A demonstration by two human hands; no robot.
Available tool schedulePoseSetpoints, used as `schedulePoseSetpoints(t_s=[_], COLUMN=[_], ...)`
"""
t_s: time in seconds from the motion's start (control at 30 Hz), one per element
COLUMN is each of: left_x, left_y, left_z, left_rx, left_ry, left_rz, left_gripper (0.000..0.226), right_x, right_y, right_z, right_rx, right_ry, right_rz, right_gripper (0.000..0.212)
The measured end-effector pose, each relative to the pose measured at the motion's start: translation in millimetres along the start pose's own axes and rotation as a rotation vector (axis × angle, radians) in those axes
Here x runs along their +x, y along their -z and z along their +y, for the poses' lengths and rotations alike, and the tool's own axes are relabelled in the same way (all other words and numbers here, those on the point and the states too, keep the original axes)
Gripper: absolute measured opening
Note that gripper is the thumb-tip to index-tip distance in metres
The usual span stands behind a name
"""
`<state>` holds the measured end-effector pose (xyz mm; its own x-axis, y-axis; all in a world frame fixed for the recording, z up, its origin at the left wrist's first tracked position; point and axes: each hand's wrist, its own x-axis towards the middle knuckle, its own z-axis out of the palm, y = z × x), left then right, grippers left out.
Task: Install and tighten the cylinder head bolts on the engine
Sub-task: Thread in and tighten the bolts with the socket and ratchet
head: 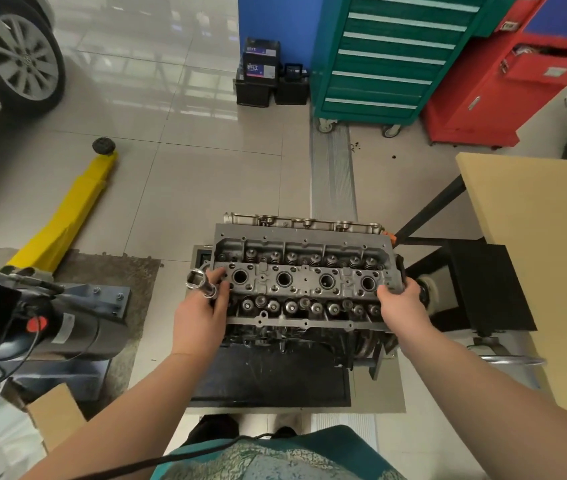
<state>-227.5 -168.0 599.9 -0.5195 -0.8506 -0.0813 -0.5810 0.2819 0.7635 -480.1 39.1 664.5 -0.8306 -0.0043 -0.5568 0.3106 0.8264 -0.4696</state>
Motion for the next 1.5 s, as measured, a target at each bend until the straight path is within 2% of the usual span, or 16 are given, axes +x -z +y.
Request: schedulePoseSetpoints(t_s=[0.07,0.13,0.2,0.27,0.33,0.43,0.57,0.67,0.83,1.0,1.07,1.13,1.23,1.33,1.4,1.5], left_x=[0.3,-0.1,-1.2,-4.6,-4.9,-2.3,-17.1,-20.5,-25.8,-15.0,-2.2,10.0,29.9,21.4,1.9,-24.8], left_y=[1.0,0.7,0.6,4.2,11.5,37.2,74.2,81.8,63.0,51.6,55.1,67.6,81.4,82.8,76.1,58.4], left_z=[0.6,1.2,2.3,7.8,8.6,11.7,30.6,48.5,76.5,88.2,89.2,82.8,67.1,64.3,62.8,73.9], left_rx=[0.019,-0.03,-0.035,-0.046,-0.077,0.034,-0.216,-0.412,-0.593,-0.585,-0.593,-0.613,-0.646,-0.541,-0.618,-0.76], left_ry=[-0.016,0.02,0.036,0.029,0.033,0.036,-0.067,-0.075,-0.014,0.154,0.185,0.091,0.021,0.02,0.105,0.163], left_rz=[0.019,-0.021,-0.066,-0.073,-0.054,-0.173,-0.103,-0.042,-0.05,0.046,-0.033,-0.204,-0.456,-0.296,-0.114,-0.003], left_gripper=[0.032,0.034,0.032,0.044,0.072,0.051,0.039,0.014,0.019,0.039,0.031,0.013,0.035,0.03,0.019,0.018], right_x=[-28.5,-74.6,-126.8,-165.3,-184.4,-191.5,-190.3,-196.0,-203.9,-209.8,-209.5,-211.1,-216.7,-219.2,-217.0,-208.7], right_y=[-6.5,-20.8,-36.2,-52.2,-63.6,-68.8,-69.2,-73.5,-76.1,-56.9,-47.2,-43.9,-49.5,-58.5,-62.0,-62.6], right_z=[-22.1,-47.5,-74.2,-94.7,-111.7,-132.2,-135.2,-128.2,-127.6,-142.5,-152.5,-160.7,-169.4,-171.8,-170.8,-171.2], right_rx=[-0.088,-0.21,-0.235,-0.311,-0.435,-0.535,-0.547,-0.517,-0.579,-0.787,-0.863,-0.947,-1.027,-1.07,-1.116,-1.157], right_ry=[0.14,0.576,1.021,1.306,1.457,1.515,1.53,1.517,1.514,1.644,1.682,1.682,1.659,1.692,1.77,1.849], right_rz=[0.141,0.151,-0.206,-0.567,-0.624,-0.465,-0.317,-0.219,-0.07,-0.162,-0.209,-0.219,-0.185,-0.13,-0.087,-0.038], right_gripper=[0.075,0.075,0.074,0.074,0.069,0.062,0.041,0.026,0.027,0.027,0.039,0.041,0.029,0.023,0.014,0.009])
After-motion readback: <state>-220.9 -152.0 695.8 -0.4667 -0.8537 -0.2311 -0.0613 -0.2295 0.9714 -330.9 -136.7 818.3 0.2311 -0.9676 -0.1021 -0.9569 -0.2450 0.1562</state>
